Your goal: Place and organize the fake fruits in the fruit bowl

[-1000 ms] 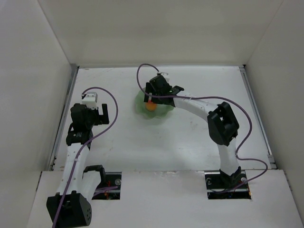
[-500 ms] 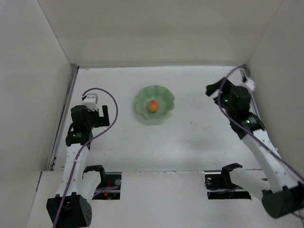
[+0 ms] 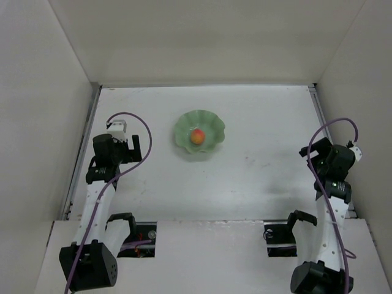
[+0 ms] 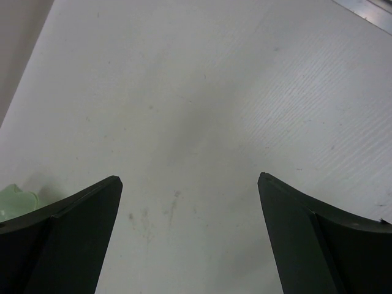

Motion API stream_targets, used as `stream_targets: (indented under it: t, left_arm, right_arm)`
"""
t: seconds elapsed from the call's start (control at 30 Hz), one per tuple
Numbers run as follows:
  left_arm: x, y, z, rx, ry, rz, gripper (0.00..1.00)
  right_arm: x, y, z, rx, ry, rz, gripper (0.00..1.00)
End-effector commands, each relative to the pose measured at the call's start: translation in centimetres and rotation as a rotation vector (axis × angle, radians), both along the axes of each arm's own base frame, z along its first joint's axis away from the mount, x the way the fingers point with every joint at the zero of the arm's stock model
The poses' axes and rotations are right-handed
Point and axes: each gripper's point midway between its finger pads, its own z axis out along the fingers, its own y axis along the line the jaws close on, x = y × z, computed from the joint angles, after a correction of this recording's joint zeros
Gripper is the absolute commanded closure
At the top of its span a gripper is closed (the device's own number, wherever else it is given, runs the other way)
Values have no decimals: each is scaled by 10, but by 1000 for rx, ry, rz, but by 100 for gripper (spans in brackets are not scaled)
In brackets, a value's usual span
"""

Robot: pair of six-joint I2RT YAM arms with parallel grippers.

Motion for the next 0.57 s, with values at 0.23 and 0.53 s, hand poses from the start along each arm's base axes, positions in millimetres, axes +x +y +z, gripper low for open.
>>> stream_targets:
  t: [0.23,0.53]
  left_arm:
    - [13,3,26,9,-71,10,0]
    - [12,1,36,-7,-88,6,0]
  right_arm:
    - [2,7,8,-29,-32,54,0]
    - [3,9,7,-27,-35,59,0]
